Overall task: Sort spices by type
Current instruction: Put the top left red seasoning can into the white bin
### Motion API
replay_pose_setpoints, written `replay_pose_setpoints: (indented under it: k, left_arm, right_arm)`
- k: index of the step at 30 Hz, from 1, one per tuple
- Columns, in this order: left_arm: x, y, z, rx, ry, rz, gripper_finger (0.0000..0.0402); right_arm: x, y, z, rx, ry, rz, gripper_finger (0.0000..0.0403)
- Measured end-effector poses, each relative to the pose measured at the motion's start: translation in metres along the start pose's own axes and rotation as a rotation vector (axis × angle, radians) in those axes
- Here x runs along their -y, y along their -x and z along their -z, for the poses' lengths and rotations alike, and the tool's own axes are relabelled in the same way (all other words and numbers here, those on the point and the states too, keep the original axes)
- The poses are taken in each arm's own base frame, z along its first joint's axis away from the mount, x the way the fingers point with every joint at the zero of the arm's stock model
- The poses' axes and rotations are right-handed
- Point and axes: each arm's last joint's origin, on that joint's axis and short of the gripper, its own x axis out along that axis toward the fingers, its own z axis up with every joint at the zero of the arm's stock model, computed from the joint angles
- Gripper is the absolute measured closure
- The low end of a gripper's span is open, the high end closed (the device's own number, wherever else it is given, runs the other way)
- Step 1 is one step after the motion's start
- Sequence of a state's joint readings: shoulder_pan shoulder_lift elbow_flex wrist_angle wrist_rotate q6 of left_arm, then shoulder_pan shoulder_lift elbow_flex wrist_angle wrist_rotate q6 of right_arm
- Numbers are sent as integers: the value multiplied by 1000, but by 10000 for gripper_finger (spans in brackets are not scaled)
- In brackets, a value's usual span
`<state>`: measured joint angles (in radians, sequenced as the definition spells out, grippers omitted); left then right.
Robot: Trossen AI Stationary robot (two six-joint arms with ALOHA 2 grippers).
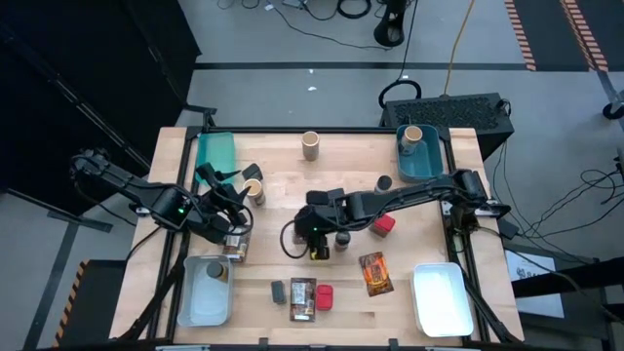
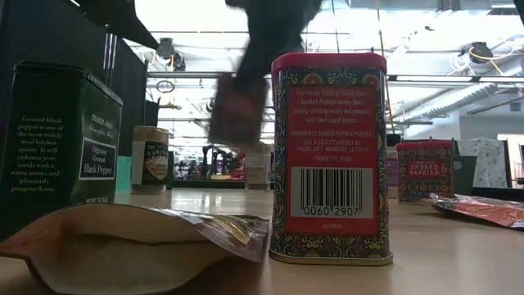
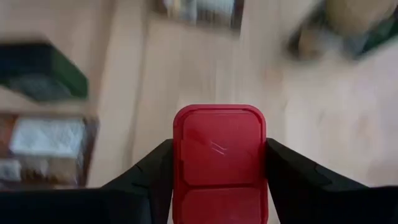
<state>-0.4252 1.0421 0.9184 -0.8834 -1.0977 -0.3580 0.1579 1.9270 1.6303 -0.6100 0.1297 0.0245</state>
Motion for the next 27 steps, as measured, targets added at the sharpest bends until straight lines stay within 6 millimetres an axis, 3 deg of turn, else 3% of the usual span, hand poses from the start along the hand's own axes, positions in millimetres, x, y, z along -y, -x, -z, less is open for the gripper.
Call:
replay_pose_setpoints:
  k: [6,12,16,18,22,27]
  left_arm:
    - [2,0,-5,27,59,12,158]
    - [3,0,-7,35,85,32,158]
    - [3,0,-7,35,84,31,158]
    - [3,0,-7,35,84,31,158]
    - [3,0,-7,35,85,32,158]
    - [3,0,-7,34,84,32,158]
  right_arm:
    - [-10,33,-22,-3,118,-19,214]
    - [-46,56,-14,-131,197,-15,214]
    - [-64,90,-5,-170,212,22,214]
    - [-64,114,0,-179,195,42,214]
    - [-55,166,12,-171,35,72,214]
    - [-42,220,41,-189,-409,251,214]
